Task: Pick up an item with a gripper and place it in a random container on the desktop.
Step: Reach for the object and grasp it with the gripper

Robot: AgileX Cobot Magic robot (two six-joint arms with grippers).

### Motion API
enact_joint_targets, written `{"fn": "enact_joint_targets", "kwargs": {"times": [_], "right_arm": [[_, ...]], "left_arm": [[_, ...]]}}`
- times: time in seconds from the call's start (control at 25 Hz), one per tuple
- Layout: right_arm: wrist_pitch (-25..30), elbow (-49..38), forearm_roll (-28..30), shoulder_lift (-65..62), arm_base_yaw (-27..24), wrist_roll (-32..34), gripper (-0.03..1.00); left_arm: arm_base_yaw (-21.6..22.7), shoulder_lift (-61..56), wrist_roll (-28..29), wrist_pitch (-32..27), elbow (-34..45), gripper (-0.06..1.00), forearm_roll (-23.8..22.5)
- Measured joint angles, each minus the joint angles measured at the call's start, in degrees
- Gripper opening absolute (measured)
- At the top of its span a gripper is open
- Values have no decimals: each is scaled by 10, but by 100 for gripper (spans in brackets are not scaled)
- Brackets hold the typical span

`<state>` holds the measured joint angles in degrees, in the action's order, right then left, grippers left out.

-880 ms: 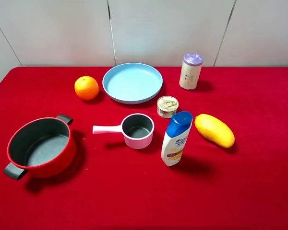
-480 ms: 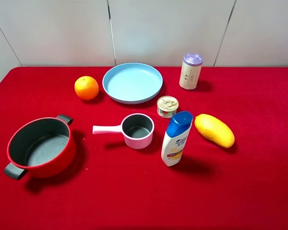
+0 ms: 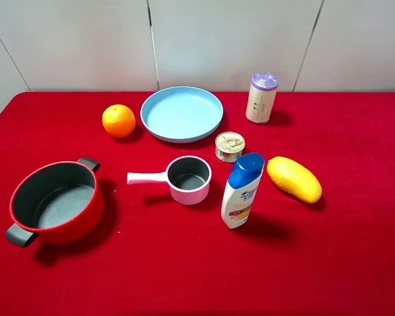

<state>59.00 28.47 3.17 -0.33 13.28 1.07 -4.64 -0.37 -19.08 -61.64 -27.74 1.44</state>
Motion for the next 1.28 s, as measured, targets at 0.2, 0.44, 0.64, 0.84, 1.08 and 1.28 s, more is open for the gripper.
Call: {"fn": "enact_joint_targets", "kwargs": {"times": [0.2,0.44,0.64,0.84,1.08,1.28], "right_arm": [[0,0,0,0,0,0,69],[0,0,0,0,0,0,69],[0,0,0,0,0,0,69],[0,0,0,0,0,0,69],[0,0,0,0,0,0,69],[0,0,0,0,0,0,69]], "left_arm": [[0,0,0,0,0,98,0],[0,0,0,0,0,98,0],[0,0,0,0,0,98,0],[0,0,0,0,0,98,0],[0,0,0,0,0,98,0],[0,0,0,0,0,98,0]]}}
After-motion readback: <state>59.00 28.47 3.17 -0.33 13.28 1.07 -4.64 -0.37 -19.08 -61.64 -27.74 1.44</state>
